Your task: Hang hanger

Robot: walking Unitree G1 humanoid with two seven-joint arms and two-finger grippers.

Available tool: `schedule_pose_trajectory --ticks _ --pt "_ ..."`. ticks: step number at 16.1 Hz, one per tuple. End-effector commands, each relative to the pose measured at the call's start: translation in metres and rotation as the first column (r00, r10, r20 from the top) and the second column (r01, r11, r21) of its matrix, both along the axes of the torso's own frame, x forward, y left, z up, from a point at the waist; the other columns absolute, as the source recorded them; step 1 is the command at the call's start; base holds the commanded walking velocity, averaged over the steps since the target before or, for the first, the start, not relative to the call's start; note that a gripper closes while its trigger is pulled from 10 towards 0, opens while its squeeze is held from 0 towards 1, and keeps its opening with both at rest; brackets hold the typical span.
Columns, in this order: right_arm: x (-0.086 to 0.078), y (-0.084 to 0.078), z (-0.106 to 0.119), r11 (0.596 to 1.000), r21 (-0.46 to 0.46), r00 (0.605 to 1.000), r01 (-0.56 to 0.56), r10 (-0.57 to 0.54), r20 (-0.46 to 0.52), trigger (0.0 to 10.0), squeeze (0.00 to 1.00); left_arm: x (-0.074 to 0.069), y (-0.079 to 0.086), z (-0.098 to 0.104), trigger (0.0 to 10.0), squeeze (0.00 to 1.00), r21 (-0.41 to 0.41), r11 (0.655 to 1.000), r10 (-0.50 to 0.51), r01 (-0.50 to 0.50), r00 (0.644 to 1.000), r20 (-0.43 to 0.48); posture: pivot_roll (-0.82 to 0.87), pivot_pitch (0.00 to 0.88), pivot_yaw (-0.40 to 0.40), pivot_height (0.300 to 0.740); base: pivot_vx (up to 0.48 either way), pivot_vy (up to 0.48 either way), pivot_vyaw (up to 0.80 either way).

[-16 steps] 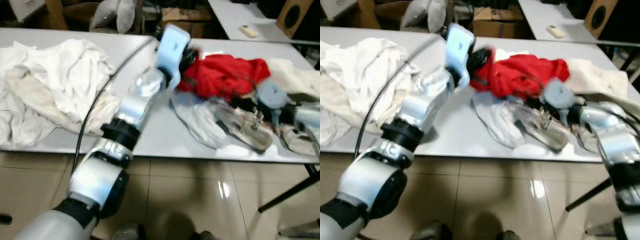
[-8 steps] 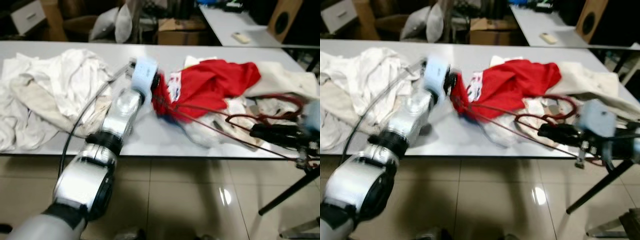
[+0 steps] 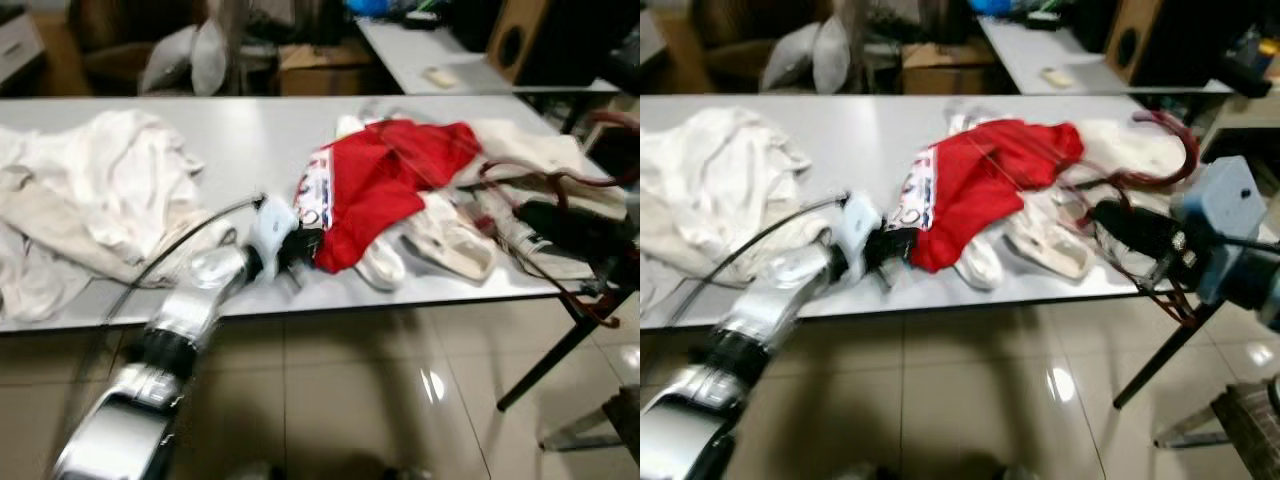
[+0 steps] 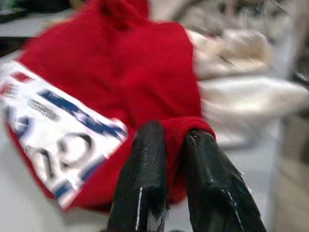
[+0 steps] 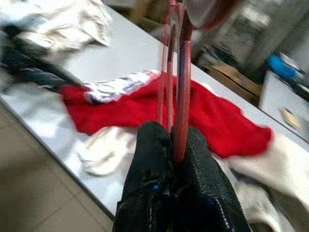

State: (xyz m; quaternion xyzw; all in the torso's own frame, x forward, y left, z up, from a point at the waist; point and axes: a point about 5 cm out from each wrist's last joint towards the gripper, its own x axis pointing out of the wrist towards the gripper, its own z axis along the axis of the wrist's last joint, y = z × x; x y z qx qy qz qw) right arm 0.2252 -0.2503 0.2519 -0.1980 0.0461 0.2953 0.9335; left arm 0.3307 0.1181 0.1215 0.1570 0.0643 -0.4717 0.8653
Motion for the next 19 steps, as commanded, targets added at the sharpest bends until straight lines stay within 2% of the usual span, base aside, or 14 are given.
schedule_pose_trajectory --ticks 1,2,3,6,8,9,10,11,12,14,15,16,17,19 --pt "0.006 0.006 -0.001 0.998 0.015 0.998 0.059 -0.059 0.025 10.0 0.0 -0.012 0.0 0.004 10.0 1.0 0.089 0.99 -0.111 0.109 0.994 0.012 -0.04 0.0 0.008 0.723 0.0 0.0 0.0" --pt "0.014 0.011 -0.005 0.987 0.078 0.988 0.138 -0.143 0.063 10.0 0.0 -0.027 0.018 0.017 10.0 1.0 0.133 0.981 -0.145 0.144 0.989 -0.008 -0.03 0.0 -0.009 0.723 0.0 0.0 0.0" --pt "0.02 0.014 -0.006 0.971 0.135 0.975 0.196 -0.208 0.083 10.0 0.0 -0.038 0.031 0.031 10.0 1.0 0.123 0.979 -0.157 0.162 0.987 -0.046 -0.02 0.0 -0.005 0.723 0.0 0.0 0.0" --pt "0.03 0.019 -0.003 0.949 0.181 0.951 0.26 -0.284 0.122 10.0 0.0 -0.052 0.052 0.057 10.0 1.0 0.094 0.98 -0.163 0.174 0.98 -0.11 -0.01 0.0 -0.007 0.723 0.0 0.0 0.0" --pt "0.033 0.028 -0.01 0.925 0.2 0.928 0.324 -0.351 0.122 10.0 0.0 -0.056 0.066 0.089 10.0 1.0 -0.09 0.992 -0.094 0.088 0.993 -0.065 -0.01 0.0 -0.01 0.723 0.0 0.0 0.0" --pt "0.034 0.03 -0.011 0.922 0.203 0.925 0.329 -0.358 0.129 10.0 0.0 -0.057 0.067 0.093 10.0 1.0 -0.117 0.99 -0.083 0.075 0.995 -0.063 -0.01 0.0 -0.009 0.723 0.0 0.0 0.0" --pt "0.035 0.034 -0.013 0.917 0.201 0.919 0.344 -0.373 0.131 10.0 0.0 -0.057 0.064 0.101 10.0 1.0 -0.203 0.979 -0.044 0.036 0.998 -0.038 -0.02 0.0 -0.002 0.723 0.0 0.0 0.0" --pt "0.036 0.037 -0.013 0.905 0.238 0.915 0.352 -0.386 0.116 10.0 0.0 -0.055 0.059 0.107 10.0 1.0 -0.303 0.953 0.005 -0.007 1.0 -0.009 -0.02 0.0 0.004 0.723 0.0 0.0 0.0" --pt "0.036 0.045 -0.014 0.899 0.274 0.918 0.341 -0.381 0.107 10.0 0.0 -0.049 0.056 0.107 10.0 1.0 -0.39 0.914 0.13 -0.111 0.991 0.024 -0.02 0.0 0.003 0.723 0.0 0.0 0.0" --pt "0.034 0.053 -0.016 0.891 0.304 0.918 0.336 -0.382 0.106 10.0 0.0 -0.043 0.058 0.102 10.0 1.0 -0.439 0.861 0.289 -0.255 0.957 0.01 -0.02 0.0 0.006 0.723 0.0 0.0 0.0" --pt "0.033 0.062 -0.019 0.87 0.344 0.909 0.353 -0.405 0.094 10.0 0.0 -0.043 0.058 0.097 10.0 0.64 -0.459 0.812 0.407 -0.36 0.913 0.004 -0.02 0.0 0.012 0.723 0.0 0.0 0.0" --pt "0.032 0.07 -0.026 0.857 0.358 0.903 0.371 -0.423 0.078 10.0 0.0 -0.045 0.053 0.088 10.0 0.27 -0.427 0.798 0.478 -0.425 0.878 0.019 -0.02 0.0 0.012 0.723 0.0 0.0 0.0" --pt "0.029 0.077 -0.035 0.842 0.374 0.9 0.389 -0.435 0.043 10.0 0.0 -0.046 0.046 0.077 10.0 0.0 -0.367 0.798 0.523 -0.479 0.852 0.025 -0.02 0.0 0.026 0.723 0.0 0.0 0.0" --pt "0.024 0.084 -0.043 0.83 0.379 0.892 0.41 -0.451 0.023 10.0 0.0 -0.047 0.042 0.072 10.0 0.0 -0.32 0.802 0.544 -0.504 0.838 0.044 -0.01 0.0 0.017 0.723 0.0 0.292 0.0"
